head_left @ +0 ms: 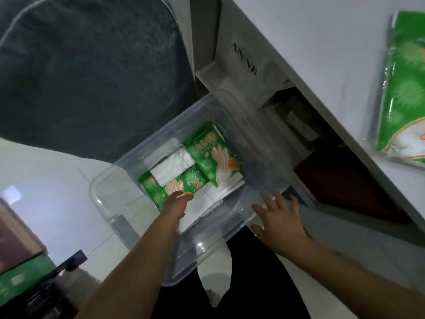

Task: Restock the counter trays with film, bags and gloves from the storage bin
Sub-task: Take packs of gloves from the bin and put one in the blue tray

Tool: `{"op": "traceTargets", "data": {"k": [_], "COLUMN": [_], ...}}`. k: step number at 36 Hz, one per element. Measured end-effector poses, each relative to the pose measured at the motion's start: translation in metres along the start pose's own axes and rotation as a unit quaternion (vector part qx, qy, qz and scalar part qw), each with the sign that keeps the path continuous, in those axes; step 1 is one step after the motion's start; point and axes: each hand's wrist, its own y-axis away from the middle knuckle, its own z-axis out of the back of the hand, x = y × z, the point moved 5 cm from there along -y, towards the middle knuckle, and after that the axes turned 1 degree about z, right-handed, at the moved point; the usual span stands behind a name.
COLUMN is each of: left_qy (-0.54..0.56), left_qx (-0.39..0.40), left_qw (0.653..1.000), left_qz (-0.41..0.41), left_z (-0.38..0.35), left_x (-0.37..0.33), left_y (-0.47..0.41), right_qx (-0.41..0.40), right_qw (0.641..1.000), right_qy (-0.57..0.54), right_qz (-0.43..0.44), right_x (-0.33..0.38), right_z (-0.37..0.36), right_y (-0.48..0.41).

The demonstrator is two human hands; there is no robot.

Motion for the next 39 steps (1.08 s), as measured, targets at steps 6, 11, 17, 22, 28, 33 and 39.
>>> {"op": "traceTargets", "data": {"k": [6, 11, 17, 22, 28, 33, 39], "left_qy": [-0.001, 0.055, 0.172, 0.198, 0.19, 0.156, 0.158], "left_qx": [0.014, 0.022, -0.005, 0.002, -0.035, -0.06, -0.03], "left_qw": [1.0, 0.997, 0.985, 0.98, 0.979, 0.982, 0.974], "left_qz": [-0.009, -0.045, -0.019, -0.008, -0.066, -0.087, -0.159], "left_z": [-0.041, -0.079, -0.103, -0.11, -0.087, -0.055, -0.027], "left_x": [-0.021, -0.048, -0.062, -0.064, -0.064, -0.065, -0.073], "left_y": [-0.063, -0.097, -0.108, -0.096, -0.032, 0.046, 0.148], "right_qx": [-0.11, -0.186, -0.198, -0.196, -0.146, -0.034, -0.088], "right_qw": [0.994, 0.982, 0.978, 0.977, 0.987, 0.996, 0.95], "right_qy": [-0.007, -0.017, -0.042, -0.061, -0.055, -0.079, -0.295], "right_qz": [0.005, 0.037, 0.053, 0.058, 0.049, 0.034, 0.048], "right_x": [-0.013, -0.023, -0.027, -0.026, -0.024, -0.02, -0.022], "right_z": [0.005, -0.002, -0.006, -0.009, -0.003, 0.002, 0.054], "right_y": [-0.009, -0.015, -0.022, -0.023, -0.021, -0.022, -0.001]}}
